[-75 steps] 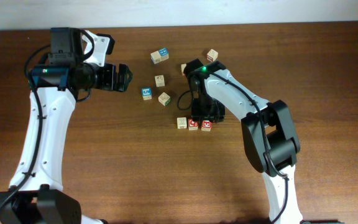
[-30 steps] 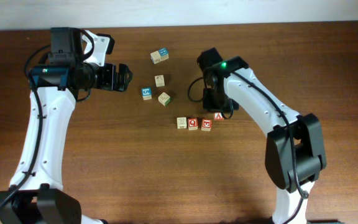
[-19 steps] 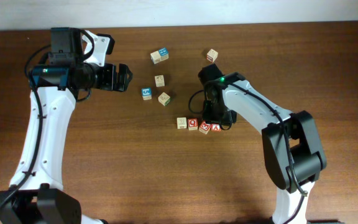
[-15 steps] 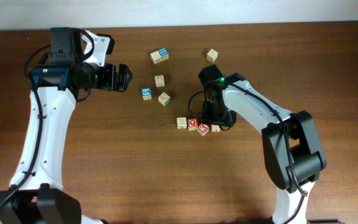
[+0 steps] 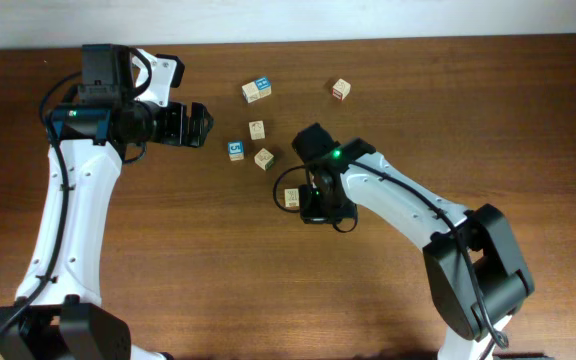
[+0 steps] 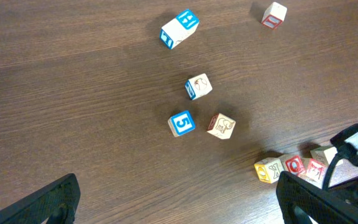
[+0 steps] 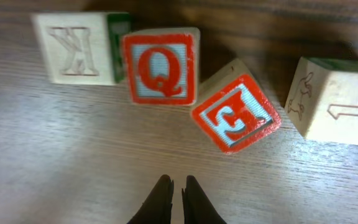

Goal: Rotate 4 blocks

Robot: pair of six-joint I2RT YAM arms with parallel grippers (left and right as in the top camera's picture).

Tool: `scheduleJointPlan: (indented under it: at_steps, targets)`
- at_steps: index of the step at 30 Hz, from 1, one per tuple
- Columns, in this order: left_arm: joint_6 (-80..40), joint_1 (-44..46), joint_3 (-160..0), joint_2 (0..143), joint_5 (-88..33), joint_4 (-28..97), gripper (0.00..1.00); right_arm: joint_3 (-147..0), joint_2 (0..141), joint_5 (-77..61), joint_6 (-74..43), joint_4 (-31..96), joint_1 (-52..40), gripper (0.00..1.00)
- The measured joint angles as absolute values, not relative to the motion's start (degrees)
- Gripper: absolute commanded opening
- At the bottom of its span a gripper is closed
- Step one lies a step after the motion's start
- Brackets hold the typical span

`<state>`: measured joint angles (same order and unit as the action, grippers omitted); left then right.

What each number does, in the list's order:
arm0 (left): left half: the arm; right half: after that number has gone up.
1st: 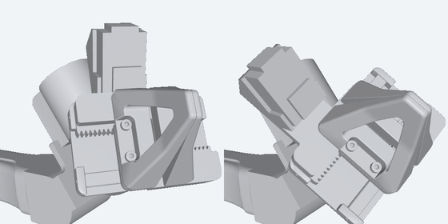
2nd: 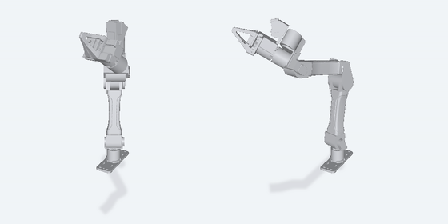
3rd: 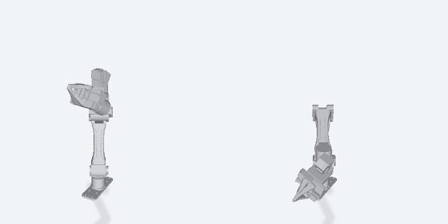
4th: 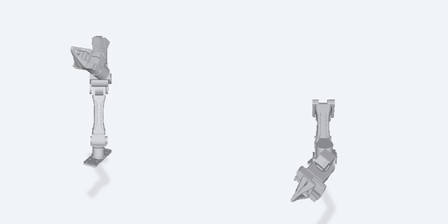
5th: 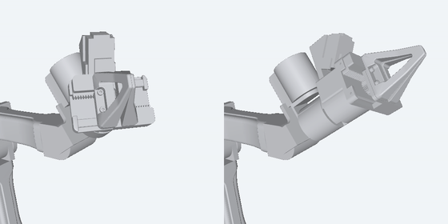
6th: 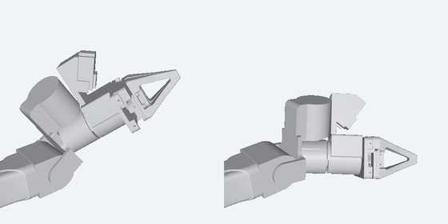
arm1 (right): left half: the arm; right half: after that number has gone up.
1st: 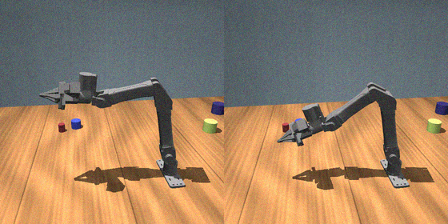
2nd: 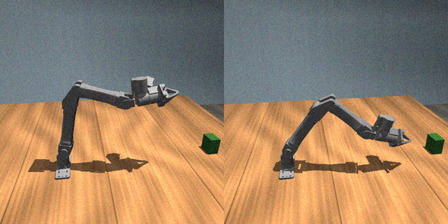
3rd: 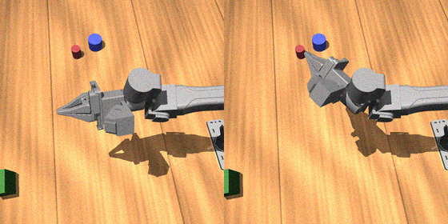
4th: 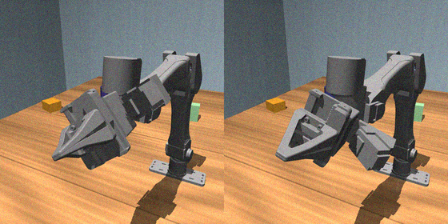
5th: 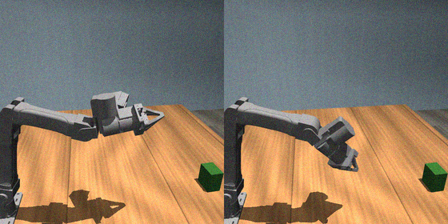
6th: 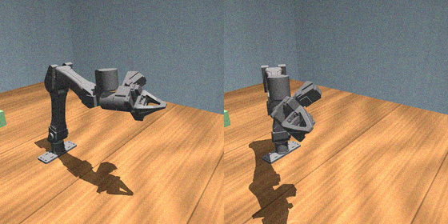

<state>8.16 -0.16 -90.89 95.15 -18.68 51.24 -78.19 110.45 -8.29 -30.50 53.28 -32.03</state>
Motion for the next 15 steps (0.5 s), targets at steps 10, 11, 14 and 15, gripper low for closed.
scheduleJointPlan:
  at_steps: [10, 11, 14, 15]
  targets:
    - [8.2, -0.2, -90.9, 95.2, -18.7, 51.3, 0.99, -74.7, 110.9, -3.0, -33.0, 46.8, -32.0, 0.1]
    - [8.2, -0.2, -90.9, 95.2, -18.7, 51.3, 0.99, -74.7, 110.9, -2.4, -33.0, 46.3, -32.0, 0.09]
    - [8.2, -0.2, -90.9, 95.2, -18.7, 51.2, 0.99, -74.7, 110.9, -1.4, -32.8, 45.7, -31.5, 0.08]
    - [8.2, -0.2, -90.9, 95.2, -18.7, 51.2, 0.99, -74.7, 110.9, -1.3, -32.5, 45.1, -31.0, 0.05]
